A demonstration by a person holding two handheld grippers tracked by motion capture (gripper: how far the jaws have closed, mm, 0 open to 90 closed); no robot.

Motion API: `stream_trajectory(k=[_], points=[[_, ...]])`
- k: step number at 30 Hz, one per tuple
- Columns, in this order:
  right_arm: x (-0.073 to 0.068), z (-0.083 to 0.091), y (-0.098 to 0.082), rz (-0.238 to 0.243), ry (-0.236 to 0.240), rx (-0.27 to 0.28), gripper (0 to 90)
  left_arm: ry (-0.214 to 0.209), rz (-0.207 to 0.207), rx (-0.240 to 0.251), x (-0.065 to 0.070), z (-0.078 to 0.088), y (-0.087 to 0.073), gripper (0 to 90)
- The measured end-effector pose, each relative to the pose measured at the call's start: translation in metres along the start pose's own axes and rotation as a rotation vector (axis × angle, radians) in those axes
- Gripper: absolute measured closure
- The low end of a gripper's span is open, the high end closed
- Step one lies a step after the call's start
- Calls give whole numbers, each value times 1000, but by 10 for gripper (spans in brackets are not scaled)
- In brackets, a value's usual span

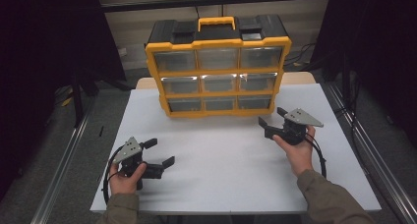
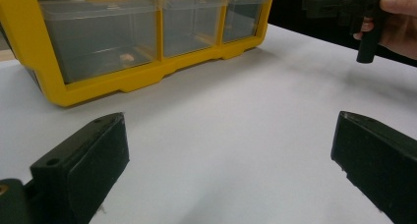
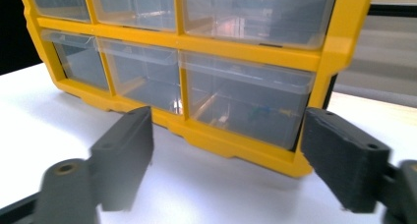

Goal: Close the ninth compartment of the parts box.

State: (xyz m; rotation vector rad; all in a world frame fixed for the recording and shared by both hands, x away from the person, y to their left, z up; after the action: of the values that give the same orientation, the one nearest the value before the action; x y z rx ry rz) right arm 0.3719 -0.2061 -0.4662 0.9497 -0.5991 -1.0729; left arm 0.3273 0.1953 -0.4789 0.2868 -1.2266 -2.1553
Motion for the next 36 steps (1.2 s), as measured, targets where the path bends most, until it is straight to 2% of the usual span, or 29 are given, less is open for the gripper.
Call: stream_trajectory(k=[13,16,17,18,21,36], points=[[-1,20,-12,2,29,3,72,11,-5,1,-1,2,0,8],[0,24,-16,-4,31,-5,55,5,1,7,0,3,0,8],[0,25,-16,0,31,0,53,-20,-13,5,0,3,0,8],[1,27,-18,4,30,-4,52,-21,-6,11,0,3,1,8],[1,31,-20,6,32,-1,45,5,-1,7,0,3,1,8],[10,51,-36,1,31,-10,25,12,-9,-1,1,3,0,8]])
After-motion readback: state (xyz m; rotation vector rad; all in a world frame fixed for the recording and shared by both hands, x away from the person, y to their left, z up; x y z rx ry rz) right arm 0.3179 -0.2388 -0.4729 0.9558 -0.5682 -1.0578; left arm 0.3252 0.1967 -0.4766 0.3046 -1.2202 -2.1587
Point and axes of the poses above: each handheld gripper's, and its own axes: z roughly backward along the jaws, y roughly out of its top, x roughly to its right, the point moved 6 cm from there along -z, roughly forward along the jaws, and after that the axes turned 15 degrees about -x, right-handed, at the moved point
